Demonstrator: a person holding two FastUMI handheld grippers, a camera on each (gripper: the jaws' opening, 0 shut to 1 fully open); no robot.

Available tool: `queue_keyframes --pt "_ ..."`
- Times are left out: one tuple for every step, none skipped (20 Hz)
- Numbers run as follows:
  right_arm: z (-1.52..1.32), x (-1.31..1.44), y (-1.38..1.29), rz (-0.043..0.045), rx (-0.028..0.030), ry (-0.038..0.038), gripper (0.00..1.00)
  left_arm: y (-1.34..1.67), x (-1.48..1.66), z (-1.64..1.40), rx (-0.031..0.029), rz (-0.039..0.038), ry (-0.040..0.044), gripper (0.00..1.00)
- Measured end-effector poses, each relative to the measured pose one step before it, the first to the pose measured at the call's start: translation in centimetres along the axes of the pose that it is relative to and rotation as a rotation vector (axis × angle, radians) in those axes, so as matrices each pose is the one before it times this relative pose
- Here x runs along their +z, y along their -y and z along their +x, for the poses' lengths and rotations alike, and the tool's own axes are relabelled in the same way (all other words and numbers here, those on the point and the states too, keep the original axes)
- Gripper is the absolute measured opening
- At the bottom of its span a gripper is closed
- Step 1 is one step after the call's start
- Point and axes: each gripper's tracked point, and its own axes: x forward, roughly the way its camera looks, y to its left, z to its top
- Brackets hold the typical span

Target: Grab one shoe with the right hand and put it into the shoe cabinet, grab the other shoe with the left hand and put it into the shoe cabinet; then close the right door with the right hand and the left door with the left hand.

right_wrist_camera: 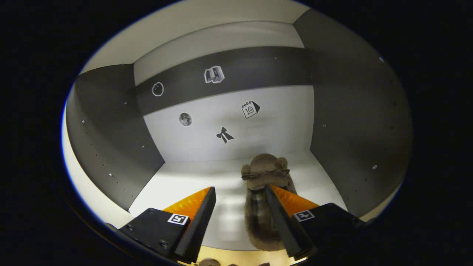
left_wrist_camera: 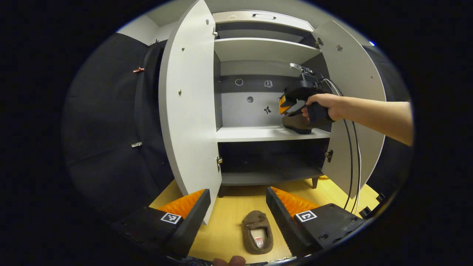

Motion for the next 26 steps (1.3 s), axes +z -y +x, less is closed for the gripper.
queue_keyframes --pt "-0.983 0.633 -0.246 -0.01827 0.00533 0.02624 0.93 0.026 -0.492 0.087 -0.00550 -0.00759 -0.01088 0.96" --pt "-1.224 0.422 -0.377 -0.00393 0.00982 0.02167 0.95 -0.010 -0.653 0.111 -0.00478 -0.00698 -0.01339 0.96" --pt "-1.251 0.506 -0.364 0.00520 0.01127 0.02046 0.97 -0.012 -0.642 0.164 -0.00266 -0.00519 -0.01441 0.96" --pt "-1.315 0.524 -0.231 0.00796 0.00745 0.02424 0.97 -0.003 -0.778 0.161 -0.00158 -0.00305 -0.01693 0.96" --pt "-1.407 0.547 -0.322 0.00188 0.01028 0.02398 0.98 0.038 -0.691 0.201 -0.00433 -0.00162 -0.01591 0.96" --pt "-1.607 0.551 -0.287 0.00249 0.00559 0.02895 0.98 0.078 -0.913 0.224 -0.00374 -0.00014 -0.01478 0.96" --pt "-1.720 0.600 -0.406 -0.00699 0.01212 0.03249 0.98 0.110 -0.966 0.212 -0.00693 0.00185 -0.02106 0.96" --pt "-1.905 0.597 -0.248 -0.01154 0.00788 0.03436 0.98 0.142 -0.935 0.335 -0.00832 0.00202 -0.02195 0.96" --pt "-1.837 0.665 -0.222 -0.01005 0.00425 0.03485 0.98 0.064 -1.107 0.331 -0.00575 0.00045 -0.02504 0.96" --pt "-1.802 0.781 -0.258 -0.00148 0.00838 0.03612 0.98 0.005 -1.225 0.434 -0.00419 -0.00390 -0.02339 0.96" --pt "-1.939 0.849 -0.484 -0.00057 0.00073 0.02590 0.98 0.164 -1.108 0.526 -0.01007 -0.00489 -0.02437 0.96" --pt "-2.029 0.725 -0.153 -0.00200 0.00733 0.02238 0.98 0.149 -1.142 0.592 -0.01453 0.00069 -0.02641 0.95" --pt "-1.709 0.572 0.002 -0.00160 0.00137 0.01642 0.98 0.153 -1.124 0.621 -0.01597 0.00578 -0.02738 0.95" --pt "-1.435 0.526 0.041 -0.00524 0.00429 0.01634 0.98 0.175 -1.076 0.789 -0.01933 0.00922 -0.02690 0.94" --pt "-1.453 0.373 0.256 -0.00644 -0.00407 0.01415 0.98 0.222 -0.938 0.860 -0.01468 0.00862 -0.02399 0.94" --pt "-1.391 0.325 0.150 -0.00483 0.00124 0.01192 0.98 0.198 -0.944 0.954 -0.00711 0.00628 -0.02287 0.92" --pt "-1.261 0.384 0.236 -0.00652 0.00063 0.01129 0.98 0.103 -0.878 0.953 -0.00630 0.00189 -0.02334 0.91" --pt "-1.027 0.278 0.264 -0.00277 -0.00031 0.00516 0.98 0.024 -1.191 0.880 0.00094 -0.00347 -0.03078 0.89" --pt "-0.943 0.261 0.193 0.00479 0.00414 -0.00047 0.98 -0.062 -1.042 0.995 0.00118 -0.00376 -0.02839 0.88" --pt "-0.841 0.205 0.310 0.01344 0.00051 -0.00330 0.98 -0.093 -0.799 0.940 0.00849 0.00591 -0.01539 0.84" --pt "-0.799 0.131 0.177 0.01687 0.00390 -0.00380 0.98 -0.436 -0.475 0.956 0.01570 0.01107 -0.00654 0.83" --pt "-0.736 -0.015 0.350 0.00487 -0.00163 -0.00070 0.98 -0.148 -0.470 0.860 0.00518 0.00765 -0.00379 0.77" --pt "-0.825 -0.274 0.587 -0.01302 -0.00742 -0.00409 0.98 0.038 -0.232 0.796 0.00140 0.00408 0.00009 0.76" --pt "-0.813 -0.502 0.507 -0.01383 -0.00621 -0.01009 0.98 0.088 -0.101 0.916 -0.00217 0.00303 0.00316 0.74" --pt "-0.917 -0.620 0.451 -0.01055 -0.00426 -0.01329 0.98 0.163 -0.004 0.753 -0.00303 0.00294 0.00645 0.72" --pt "-0.712 -0.452 0.299 -0.00437 -0.00306 -0.01503 0.98 0.049 0.155 0.716 0.00121 0.00537 0.01319 0.70"
